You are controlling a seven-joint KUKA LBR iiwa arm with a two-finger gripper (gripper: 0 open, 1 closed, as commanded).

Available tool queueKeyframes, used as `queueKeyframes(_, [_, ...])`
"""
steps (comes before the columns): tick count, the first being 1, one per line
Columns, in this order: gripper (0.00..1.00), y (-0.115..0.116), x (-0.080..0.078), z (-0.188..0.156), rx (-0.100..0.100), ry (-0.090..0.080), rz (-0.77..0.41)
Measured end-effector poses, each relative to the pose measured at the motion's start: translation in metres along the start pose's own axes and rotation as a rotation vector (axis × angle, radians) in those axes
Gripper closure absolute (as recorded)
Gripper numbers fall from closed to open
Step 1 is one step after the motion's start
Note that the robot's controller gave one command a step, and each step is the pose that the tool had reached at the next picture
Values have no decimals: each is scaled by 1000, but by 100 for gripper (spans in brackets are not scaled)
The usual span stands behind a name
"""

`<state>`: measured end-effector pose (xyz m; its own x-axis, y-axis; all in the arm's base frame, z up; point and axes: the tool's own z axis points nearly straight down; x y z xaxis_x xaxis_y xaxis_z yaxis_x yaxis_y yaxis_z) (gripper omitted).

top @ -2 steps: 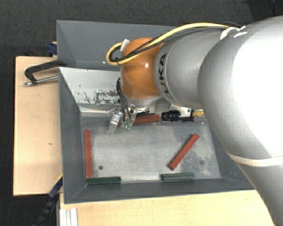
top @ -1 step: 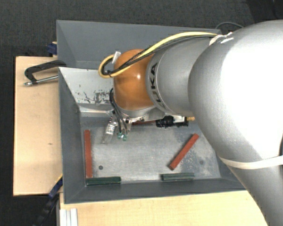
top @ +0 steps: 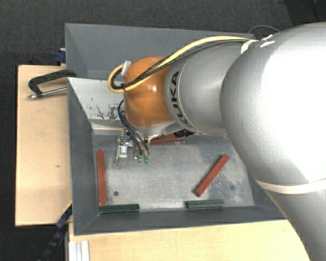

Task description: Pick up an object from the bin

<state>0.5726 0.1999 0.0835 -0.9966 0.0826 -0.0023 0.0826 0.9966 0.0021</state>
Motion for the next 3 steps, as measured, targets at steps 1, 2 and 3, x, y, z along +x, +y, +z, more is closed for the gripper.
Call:
queueKeyframes(1, [0, -101, 1, 7, 1, 2, -353])
queueKeyframes(2, [0, -132, 0, 9, 4, 2, -425])
queueKeyframes(3, [0, -128, -4, -19, 0, 2, -520])
